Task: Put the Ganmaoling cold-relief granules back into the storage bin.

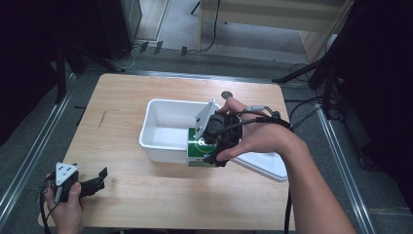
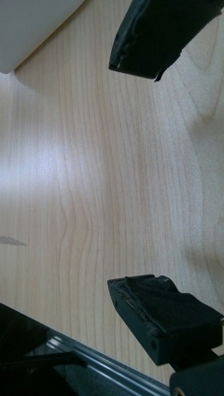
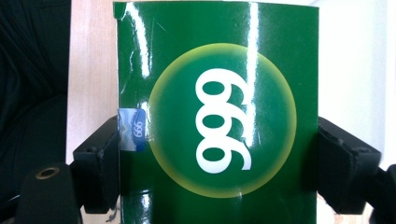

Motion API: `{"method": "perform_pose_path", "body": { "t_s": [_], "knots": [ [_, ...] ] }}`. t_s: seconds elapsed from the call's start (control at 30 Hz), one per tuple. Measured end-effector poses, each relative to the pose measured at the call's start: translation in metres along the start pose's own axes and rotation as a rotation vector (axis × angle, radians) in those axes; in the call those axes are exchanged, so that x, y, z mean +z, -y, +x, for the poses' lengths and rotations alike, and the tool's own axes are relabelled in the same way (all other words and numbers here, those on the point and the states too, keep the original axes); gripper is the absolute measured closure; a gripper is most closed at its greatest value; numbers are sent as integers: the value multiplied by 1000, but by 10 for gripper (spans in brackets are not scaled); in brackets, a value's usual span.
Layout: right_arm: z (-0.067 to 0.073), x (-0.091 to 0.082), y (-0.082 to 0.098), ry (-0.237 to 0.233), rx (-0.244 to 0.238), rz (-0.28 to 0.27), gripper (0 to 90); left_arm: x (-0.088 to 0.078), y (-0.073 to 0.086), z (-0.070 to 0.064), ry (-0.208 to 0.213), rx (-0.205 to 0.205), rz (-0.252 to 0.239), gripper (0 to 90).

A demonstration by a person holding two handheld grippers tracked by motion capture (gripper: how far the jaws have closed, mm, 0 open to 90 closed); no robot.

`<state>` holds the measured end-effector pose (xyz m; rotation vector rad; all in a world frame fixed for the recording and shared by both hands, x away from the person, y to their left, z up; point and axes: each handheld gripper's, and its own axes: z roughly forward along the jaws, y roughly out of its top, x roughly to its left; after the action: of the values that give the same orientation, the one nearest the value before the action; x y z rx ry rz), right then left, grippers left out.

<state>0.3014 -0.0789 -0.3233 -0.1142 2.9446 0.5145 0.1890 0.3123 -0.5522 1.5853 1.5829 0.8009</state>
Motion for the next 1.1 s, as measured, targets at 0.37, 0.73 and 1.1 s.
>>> {"method": "perform_pose_path", "body": {
  "t_s": [0.37,0.73,1.1],
  "knots": [
    [-17,-4,-1,24,14,-9,161,0,0,0,0,6,2,2],
    [-36,-1,0,51,23,3,161,0,0,0,1,5,2,2],
    [-46,5,-1,67,22,8,161,0,0,0,2,3,1,2]
  ]
}}
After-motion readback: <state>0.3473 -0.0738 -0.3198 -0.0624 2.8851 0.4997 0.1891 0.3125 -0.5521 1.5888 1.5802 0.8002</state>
